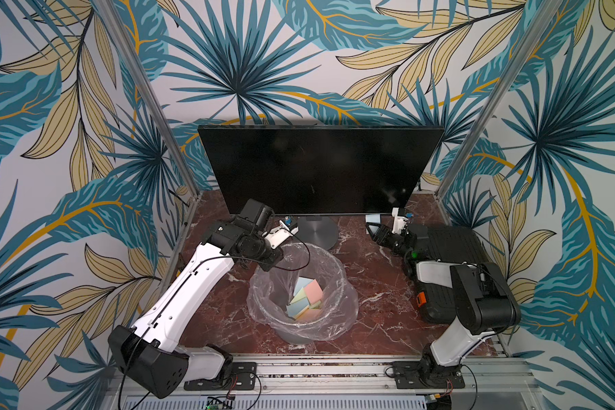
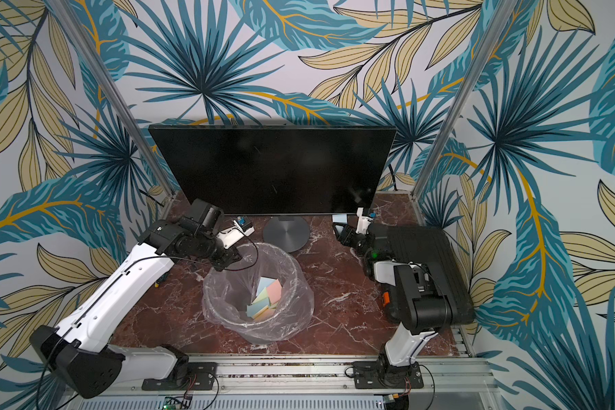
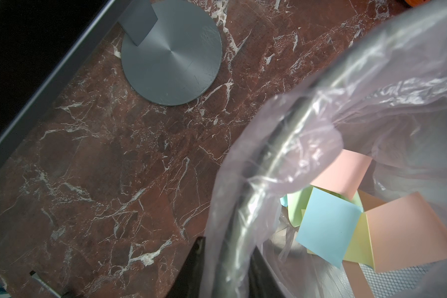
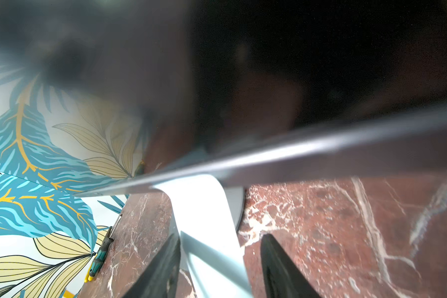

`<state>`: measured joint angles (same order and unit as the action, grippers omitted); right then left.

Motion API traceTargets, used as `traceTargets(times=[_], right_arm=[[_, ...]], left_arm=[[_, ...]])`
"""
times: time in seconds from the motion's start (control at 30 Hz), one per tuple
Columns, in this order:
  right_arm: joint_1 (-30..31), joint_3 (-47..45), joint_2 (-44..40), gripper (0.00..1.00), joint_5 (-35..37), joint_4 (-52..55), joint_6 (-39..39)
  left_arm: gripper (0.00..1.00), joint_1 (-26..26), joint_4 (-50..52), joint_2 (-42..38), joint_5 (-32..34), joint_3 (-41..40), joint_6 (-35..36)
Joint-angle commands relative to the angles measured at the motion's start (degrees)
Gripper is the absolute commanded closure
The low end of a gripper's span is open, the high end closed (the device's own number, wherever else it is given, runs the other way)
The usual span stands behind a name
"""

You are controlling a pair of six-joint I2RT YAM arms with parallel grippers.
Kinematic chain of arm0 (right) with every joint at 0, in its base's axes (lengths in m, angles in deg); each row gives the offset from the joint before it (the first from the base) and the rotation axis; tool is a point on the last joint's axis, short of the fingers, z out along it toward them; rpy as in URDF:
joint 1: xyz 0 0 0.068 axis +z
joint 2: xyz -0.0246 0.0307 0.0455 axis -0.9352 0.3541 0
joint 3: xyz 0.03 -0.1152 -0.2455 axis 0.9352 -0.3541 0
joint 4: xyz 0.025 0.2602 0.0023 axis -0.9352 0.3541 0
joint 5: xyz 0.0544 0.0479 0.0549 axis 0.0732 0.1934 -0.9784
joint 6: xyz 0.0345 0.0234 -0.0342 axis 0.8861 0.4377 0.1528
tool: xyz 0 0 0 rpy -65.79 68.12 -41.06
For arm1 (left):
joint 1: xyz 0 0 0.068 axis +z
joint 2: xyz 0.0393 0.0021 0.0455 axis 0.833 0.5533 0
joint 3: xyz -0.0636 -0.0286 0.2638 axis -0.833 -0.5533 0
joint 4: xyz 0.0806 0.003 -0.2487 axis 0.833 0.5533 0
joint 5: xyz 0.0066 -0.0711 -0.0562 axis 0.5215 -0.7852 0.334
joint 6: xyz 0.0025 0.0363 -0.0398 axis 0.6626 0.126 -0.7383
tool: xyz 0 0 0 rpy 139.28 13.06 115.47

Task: Remove the sticky note from the monitor
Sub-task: Tear off the sticky note from the monitor.

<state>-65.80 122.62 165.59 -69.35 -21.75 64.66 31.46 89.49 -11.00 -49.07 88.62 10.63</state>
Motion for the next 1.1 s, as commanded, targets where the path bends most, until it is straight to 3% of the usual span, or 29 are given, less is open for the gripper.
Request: traceTargets(times=[0.0, 0.23, 0.67, 1.07], right_arm=[[-0.2, -1.7, -2.6, 0.48, 0.9, -1.8, -0.4], [-0.2, -3.5, -5.4, 0.56, 2.5, -0.9, -1.1], [-0.2, -4.7, -6.5, 1.00, 3.0, -1.7, 0.1], [0.0, -5.9, -10.8, 1.00, 1.4, -0.1, 1.3]], left_arm=[[0.73, -0.1, 0.0, -0.1, 0.9, 0.5, -0.2], [0.73, 0.0, 0.1, -0.2, 0.8, 0.5, -0.1], [0.73, -0.1, 0.0, -0.4, 0.8, 0.5, -0.3], [0.73, 0.0, -0.1, -0.2, 1.0, 0.4, -0.3]])
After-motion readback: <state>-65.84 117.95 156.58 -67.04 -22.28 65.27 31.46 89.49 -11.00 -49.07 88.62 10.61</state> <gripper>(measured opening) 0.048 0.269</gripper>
